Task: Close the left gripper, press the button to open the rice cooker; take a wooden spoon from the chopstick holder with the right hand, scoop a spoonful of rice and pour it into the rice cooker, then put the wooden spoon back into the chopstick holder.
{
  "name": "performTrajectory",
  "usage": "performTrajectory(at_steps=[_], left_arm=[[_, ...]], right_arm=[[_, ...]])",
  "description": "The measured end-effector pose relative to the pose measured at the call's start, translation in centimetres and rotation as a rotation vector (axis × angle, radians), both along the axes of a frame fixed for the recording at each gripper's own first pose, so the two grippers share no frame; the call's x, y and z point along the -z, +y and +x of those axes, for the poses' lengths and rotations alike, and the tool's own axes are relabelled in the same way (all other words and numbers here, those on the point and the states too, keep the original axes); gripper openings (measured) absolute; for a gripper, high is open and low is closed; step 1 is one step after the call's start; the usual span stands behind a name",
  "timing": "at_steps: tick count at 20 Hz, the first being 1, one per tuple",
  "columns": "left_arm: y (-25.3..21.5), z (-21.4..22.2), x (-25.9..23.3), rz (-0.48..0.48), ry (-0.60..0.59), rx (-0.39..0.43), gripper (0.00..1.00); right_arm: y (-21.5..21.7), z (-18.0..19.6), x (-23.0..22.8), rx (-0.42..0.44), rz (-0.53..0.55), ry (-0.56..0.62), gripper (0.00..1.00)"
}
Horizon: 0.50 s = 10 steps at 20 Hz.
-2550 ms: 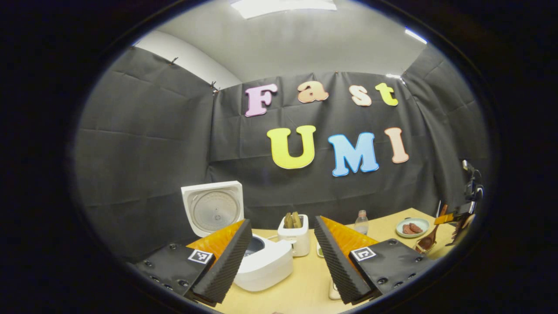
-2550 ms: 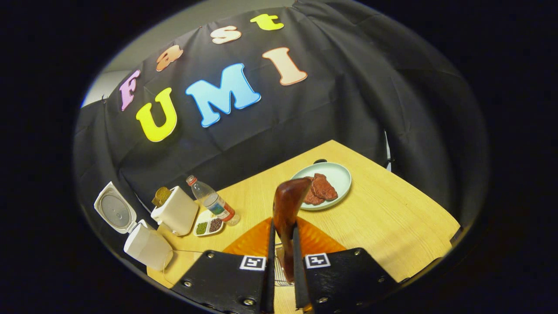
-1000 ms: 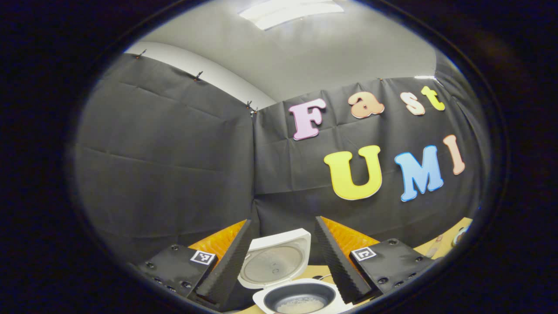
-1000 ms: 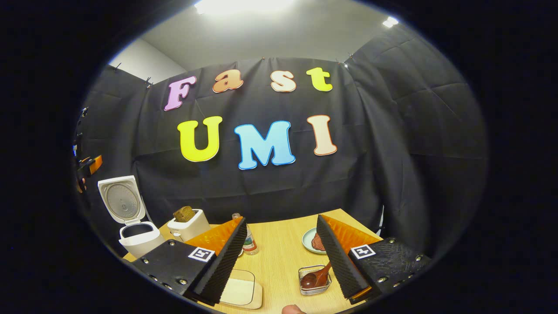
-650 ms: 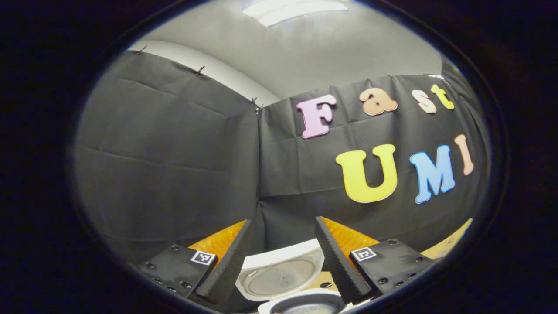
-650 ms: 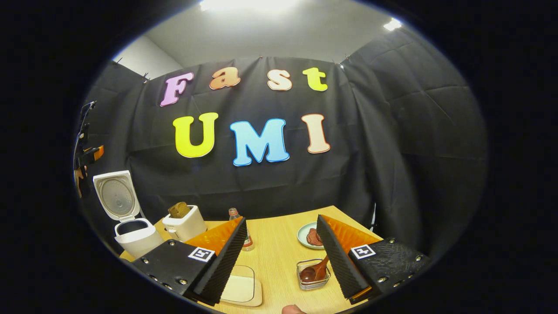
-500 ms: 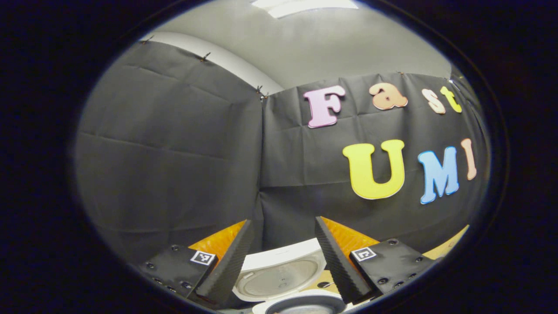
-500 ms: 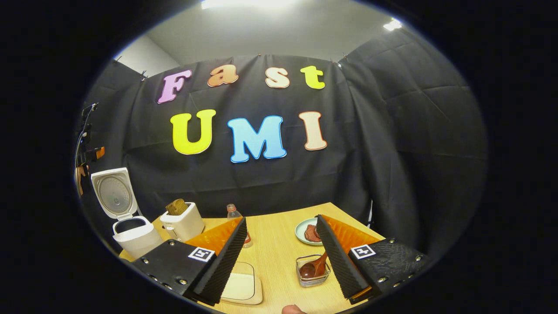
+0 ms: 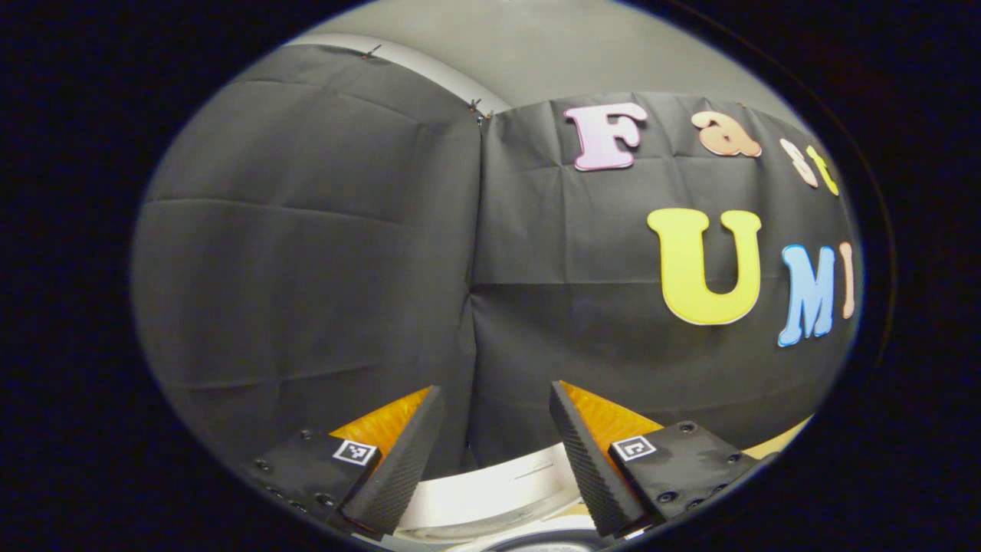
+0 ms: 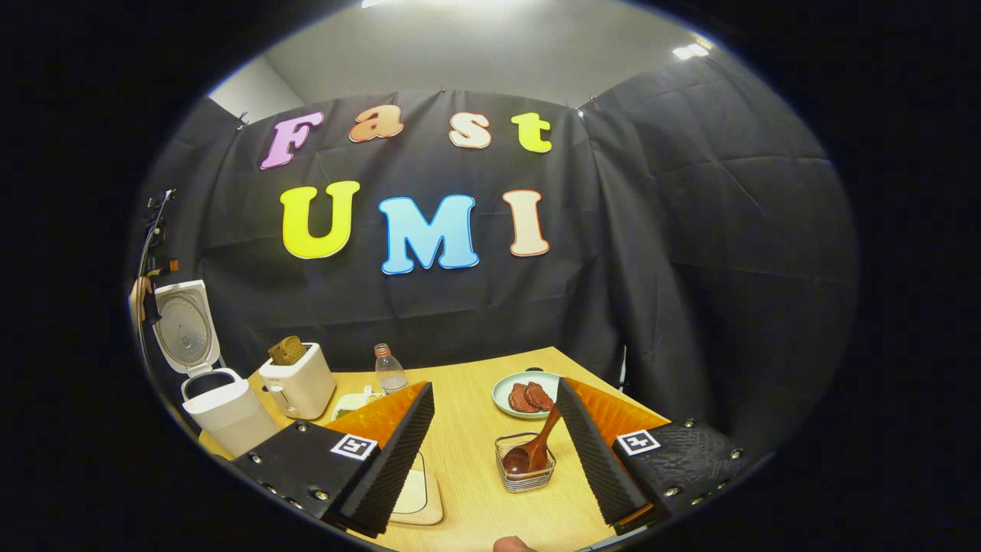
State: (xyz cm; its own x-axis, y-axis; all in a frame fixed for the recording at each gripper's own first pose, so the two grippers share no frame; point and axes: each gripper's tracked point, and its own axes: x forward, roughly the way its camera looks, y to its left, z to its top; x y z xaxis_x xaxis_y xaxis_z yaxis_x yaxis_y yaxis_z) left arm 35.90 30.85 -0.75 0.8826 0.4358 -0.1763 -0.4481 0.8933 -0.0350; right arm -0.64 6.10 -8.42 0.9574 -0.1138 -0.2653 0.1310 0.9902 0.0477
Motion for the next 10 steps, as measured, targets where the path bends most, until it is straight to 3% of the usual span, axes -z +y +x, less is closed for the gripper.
performTrajectory(at_steps=[4,6,10], left_arm=[[0.2,1.3,3.4,-0.036,0.103,-0.01,0.93],[0.2,1.3,3.3,-0.026,0.097,-0.02,1.0],[0.1,1.0,3.7,-0.034,0.115,-0.028,0.99]], right_arm=[[-0.3,0.0,-0.1,0.003,-0.006,0.002,0.98],[-0.3,0.0,-0.4,-0.008,-0.011,-0.004,0.98],[-0.8,0.0,-0.3,-0.022,-0.017,-0.002,0.98]])
